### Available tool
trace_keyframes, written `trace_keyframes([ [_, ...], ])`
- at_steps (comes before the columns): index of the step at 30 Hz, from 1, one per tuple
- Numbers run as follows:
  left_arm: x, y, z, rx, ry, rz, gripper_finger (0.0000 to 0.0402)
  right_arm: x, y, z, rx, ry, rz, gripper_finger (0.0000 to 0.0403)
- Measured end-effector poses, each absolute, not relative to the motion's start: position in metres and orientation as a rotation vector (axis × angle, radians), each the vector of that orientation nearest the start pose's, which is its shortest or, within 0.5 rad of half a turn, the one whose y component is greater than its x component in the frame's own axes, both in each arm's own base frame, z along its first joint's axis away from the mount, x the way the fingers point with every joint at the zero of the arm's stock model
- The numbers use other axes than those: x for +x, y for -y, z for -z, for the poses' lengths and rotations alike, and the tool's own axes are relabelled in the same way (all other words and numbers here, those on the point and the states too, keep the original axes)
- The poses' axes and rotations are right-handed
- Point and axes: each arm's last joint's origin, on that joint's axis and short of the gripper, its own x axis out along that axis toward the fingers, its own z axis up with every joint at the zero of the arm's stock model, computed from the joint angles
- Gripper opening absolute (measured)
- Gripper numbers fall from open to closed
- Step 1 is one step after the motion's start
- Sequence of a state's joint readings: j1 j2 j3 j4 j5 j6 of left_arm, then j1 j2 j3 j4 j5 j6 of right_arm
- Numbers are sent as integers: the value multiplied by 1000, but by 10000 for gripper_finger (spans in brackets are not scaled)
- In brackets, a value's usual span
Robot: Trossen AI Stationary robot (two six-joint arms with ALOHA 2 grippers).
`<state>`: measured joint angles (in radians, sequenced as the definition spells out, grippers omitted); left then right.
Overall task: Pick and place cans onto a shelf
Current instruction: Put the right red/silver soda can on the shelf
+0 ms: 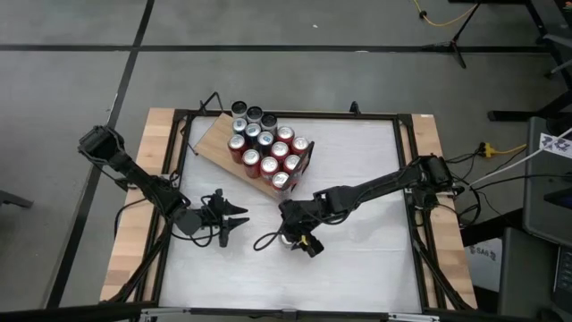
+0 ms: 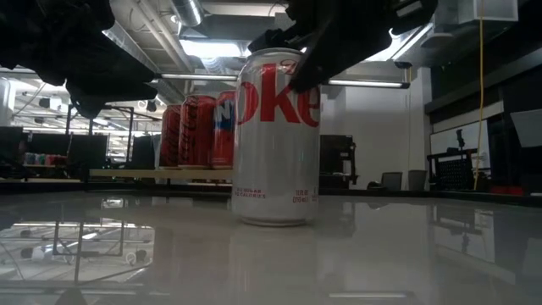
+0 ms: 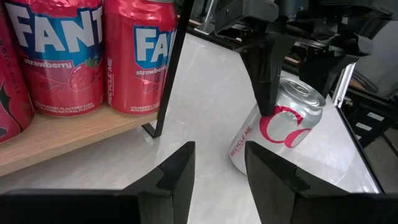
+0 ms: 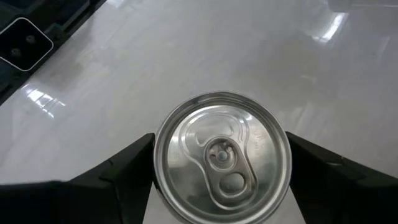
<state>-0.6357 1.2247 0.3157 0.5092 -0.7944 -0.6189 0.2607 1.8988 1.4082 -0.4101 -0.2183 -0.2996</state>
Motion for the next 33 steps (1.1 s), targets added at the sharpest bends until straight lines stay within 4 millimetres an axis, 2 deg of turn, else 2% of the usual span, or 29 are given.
trace_keyframes([
  [8,181,108,-161,-352,-240,-242,135,394,-111,-216,-297,-839,-564,305],
  [19,181,108,-161,-353,-240,-242,135,394,-109,-213,-335,-858,-482,395],
  [28,183,107,-165,-390,-205,-241,136,394,-109,-213,-333,-856,-486,391],
  [33,188,102,-167,-408,-210,-203,164,394,-109,-213,-331,-857,-489,390],
])
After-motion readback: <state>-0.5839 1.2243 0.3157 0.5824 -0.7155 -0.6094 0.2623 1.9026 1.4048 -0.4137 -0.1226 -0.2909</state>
